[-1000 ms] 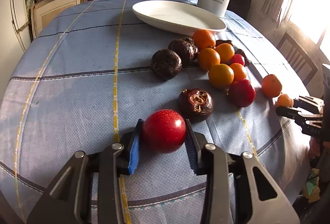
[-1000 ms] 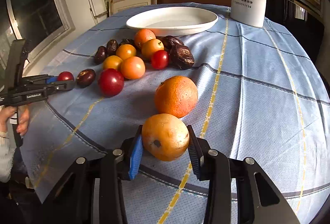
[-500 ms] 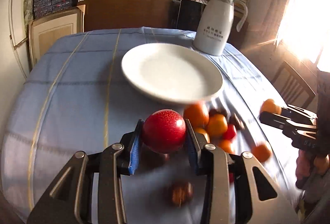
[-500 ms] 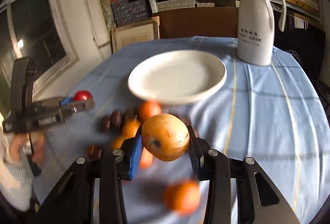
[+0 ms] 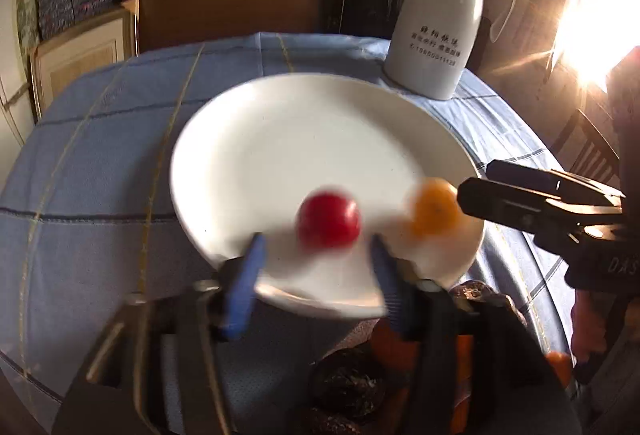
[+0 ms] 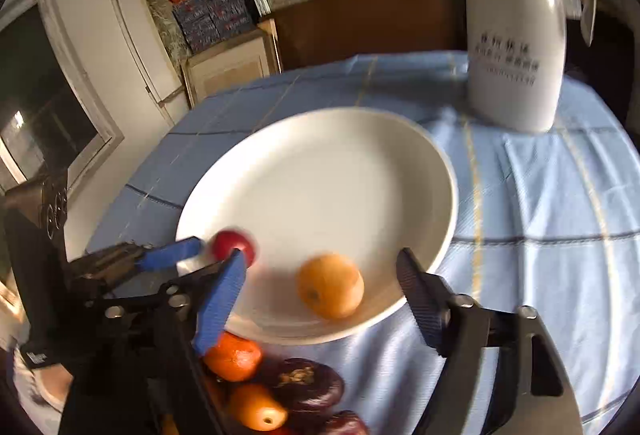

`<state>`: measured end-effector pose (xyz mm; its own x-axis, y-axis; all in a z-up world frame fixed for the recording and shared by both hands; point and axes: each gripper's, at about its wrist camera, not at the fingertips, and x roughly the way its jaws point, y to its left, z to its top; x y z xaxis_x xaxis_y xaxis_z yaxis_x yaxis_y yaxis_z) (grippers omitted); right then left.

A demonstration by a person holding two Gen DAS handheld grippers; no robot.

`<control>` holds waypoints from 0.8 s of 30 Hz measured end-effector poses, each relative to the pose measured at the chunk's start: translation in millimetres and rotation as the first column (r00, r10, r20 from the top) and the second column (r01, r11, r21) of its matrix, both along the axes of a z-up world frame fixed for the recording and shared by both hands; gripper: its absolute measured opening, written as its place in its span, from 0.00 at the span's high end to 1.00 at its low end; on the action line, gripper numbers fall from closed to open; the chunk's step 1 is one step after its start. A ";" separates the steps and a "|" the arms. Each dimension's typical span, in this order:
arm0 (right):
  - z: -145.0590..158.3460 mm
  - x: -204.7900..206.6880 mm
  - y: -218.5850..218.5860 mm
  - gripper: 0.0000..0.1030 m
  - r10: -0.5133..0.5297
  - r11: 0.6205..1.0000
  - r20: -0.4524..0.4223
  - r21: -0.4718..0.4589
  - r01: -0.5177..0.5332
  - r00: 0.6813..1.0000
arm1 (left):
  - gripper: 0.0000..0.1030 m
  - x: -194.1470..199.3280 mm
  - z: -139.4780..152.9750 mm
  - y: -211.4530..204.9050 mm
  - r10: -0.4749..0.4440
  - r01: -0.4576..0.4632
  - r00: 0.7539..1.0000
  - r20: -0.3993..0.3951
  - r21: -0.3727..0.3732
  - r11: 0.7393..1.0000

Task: Organize fruits
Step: 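Carry the red plum and orange onto the white plate and release both, then grasp the dark mangosteen with the left tool while the right tool grasps the large orange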

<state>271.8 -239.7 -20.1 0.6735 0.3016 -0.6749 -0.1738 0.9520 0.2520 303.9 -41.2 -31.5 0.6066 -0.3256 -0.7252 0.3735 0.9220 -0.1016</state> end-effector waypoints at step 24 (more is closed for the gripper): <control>-28.0 -149.4 -48.1 0.23 -0.094 0.977 0.054 0.198 0.081 0.994 | 0.22 -161.6 -15.6 60.3 0.049 -0.048 0.999 0.002 -0.062 0.997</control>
<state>122.4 -287.9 -48.2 0.7423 0.3616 -0.5642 -0.1134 0.8976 0.4260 142.3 19.1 -47.2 0.6255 -0.3399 -0.7023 0.3290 0.9311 -0.1577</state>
